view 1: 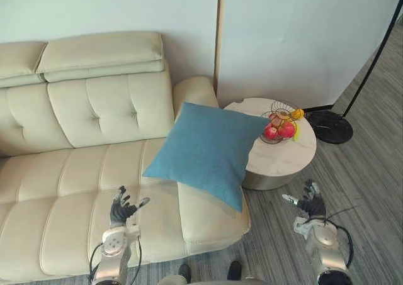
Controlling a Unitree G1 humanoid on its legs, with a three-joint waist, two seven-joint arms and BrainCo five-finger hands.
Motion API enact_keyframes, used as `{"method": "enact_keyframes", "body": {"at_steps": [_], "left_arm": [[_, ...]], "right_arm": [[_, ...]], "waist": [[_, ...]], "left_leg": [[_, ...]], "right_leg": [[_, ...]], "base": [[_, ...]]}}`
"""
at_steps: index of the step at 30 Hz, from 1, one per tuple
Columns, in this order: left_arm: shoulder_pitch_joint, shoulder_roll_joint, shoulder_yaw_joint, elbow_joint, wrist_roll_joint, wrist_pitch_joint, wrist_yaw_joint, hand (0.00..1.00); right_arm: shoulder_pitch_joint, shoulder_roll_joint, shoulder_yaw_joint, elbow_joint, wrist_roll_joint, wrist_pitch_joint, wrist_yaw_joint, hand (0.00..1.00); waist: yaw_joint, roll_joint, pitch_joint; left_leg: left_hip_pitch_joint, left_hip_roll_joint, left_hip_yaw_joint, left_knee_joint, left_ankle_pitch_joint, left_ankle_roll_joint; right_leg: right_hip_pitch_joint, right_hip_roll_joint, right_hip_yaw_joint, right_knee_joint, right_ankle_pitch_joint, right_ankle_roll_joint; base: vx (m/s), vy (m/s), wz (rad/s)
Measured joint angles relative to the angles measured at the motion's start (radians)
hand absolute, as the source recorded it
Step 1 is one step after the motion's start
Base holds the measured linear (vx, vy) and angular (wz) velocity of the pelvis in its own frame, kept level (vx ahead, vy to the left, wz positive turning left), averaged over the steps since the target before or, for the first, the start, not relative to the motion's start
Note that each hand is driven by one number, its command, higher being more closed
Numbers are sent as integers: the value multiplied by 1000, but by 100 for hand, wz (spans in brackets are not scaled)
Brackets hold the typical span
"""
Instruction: Pick up cushions and gather them together orderly.
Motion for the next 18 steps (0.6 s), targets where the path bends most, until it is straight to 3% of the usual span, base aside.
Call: {"method": "enact_keyframes", "body": {"at_steps": [3, 6, 10, 14, 18], "left_arm": [[-88, 19, 17, -8, 0, 0, 30, 0], [-223, 71, 18, -1, 0, -1, 58, 0], [-434, 161, 17, 78, -1, -2, 101, 0], [-651, 286, 18, 209, -22, -4, 143, 0], [-821, 359, 9, 320, -46, -6, 145, 0]], "right_arm": [[-85, 0, 8, 6, 0, 0, -9, 0], [-197, -3, 13, 11, 3, 0, -23, 0], [-376, -30, 17, 77, 24, -4, -56, 0], [-565, -100, 13, 175, 118, -9, -90, 0], [-725, -149, 6, 261, 184, -11, -107, 0]], "waist": [[1, -2, 9], [9, -13, 58], [13, -22, 145], [17, -30, 243], [19, -33, 312]], "left_leg": [[-31, -4, -1, 2, 2, 1], [-65, -5, 1, 22, 5, 5], [-137, -4, 4, 45, 17, 7], [-236, -4, 18, 93, 17, 8], [-307, -2, 31, 130, 16, 9]], "right_leg": [[-30, -1, -1, -1, 5, -6], [-56, -3, 4, 0, 17, -22], [-123, -5, 21, 0, 50, -30], [-215, -10, 50, 14, 78, -32], [-285, -12, 82, 20, 107, -32]], "base": [[94, 17, 2], [11, 11, -2], [-61, 21, -6], [-107, 20, -16], [-92, 11, -18]]}}
